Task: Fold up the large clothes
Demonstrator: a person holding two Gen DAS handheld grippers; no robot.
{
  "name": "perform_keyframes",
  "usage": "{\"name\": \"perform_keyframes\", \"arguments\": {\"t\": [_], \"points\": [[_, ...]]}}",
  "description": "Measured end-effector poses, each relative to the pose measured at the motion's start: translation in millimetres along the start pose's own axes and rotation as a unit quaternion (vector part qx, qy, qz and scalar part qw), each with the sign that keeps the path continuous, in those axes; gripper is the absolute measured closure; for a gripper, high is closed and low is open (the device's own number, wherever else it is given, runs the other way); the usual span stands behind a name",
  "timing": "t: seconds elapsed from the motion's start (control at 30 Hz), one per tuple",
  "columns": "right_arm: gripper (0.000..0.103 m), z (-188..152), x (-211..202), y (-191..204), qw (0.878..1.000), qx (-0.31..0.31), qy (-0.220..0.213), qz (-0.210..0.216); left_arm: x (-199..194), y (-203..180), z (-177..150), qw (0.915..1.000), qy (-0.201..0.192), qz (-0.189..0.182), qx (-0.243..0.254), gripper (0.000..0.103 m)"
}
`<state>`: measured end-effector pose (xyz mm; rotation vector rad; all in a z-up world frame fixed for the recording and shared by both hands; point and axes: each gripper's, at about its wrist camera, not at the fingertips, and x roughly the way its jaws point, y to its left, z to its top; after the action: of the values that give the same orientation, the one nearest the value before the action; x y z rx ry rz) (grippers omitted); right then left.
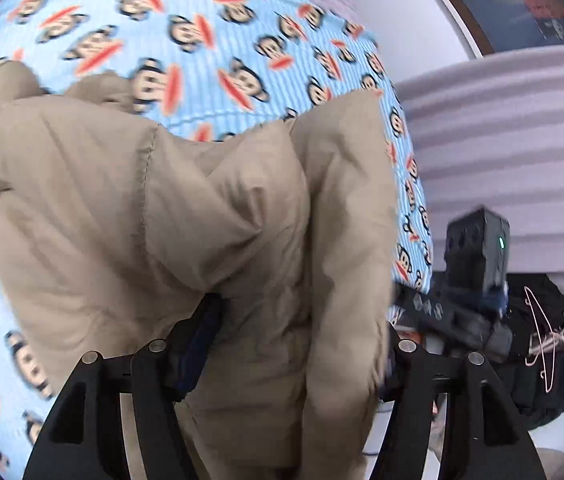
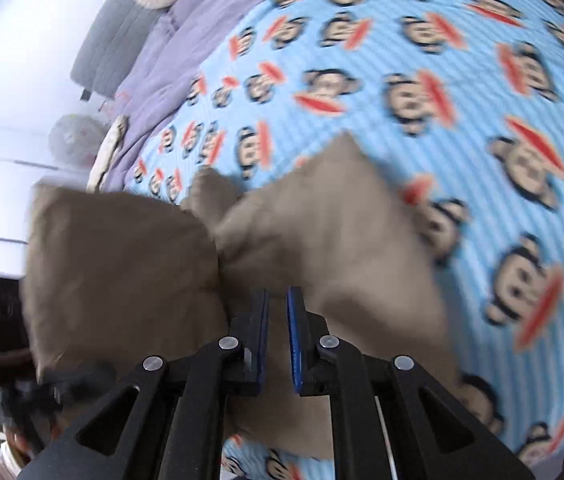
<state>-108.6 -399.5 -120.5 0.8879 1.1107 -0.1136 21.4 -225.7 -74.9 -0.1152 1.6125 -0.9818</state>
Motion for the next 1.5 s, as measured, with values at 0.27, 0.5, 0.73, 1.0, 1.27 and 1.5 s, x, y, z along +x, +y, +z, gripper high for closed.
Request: {"name": "perform_keyframes", "arguments": {"t": [0.27,0.5,0.73,1.0,1.27,1.5], "points": [[0.027,-56,-55,-72,0.999,0.05,-0.002,0.002,97,-13,21,0.9949,0.075,-0.06,-0.032,0.039],[0.018,-81,-71,-51,0.986,0.016,0.029,0.161,119,-23,28,0.9955,0.093,-0.01,-0.013,0.039],[0.065,-74,-12,-20,0.985,0.005,0.087,0.147,85,-45,45,0.9977,0.041,0.011,0.052,0.039],[0.084,-76,-4,-14,0.987,-0.12,0.065,-0.083,11,8,39,0.9533,-0.099,0.266,0.104,0.039],[0.084,-76,12,-43,0.986,-0.105,0.058,-0.117,83,15,49,0.9365,-0.082,0.324,0.104,0.029],[0.083,-63,1,-77,0.991,-0.053,0.062,-0.104,112,-1,65,0.934,-0.06,0.337,0.103,0.029]]}}
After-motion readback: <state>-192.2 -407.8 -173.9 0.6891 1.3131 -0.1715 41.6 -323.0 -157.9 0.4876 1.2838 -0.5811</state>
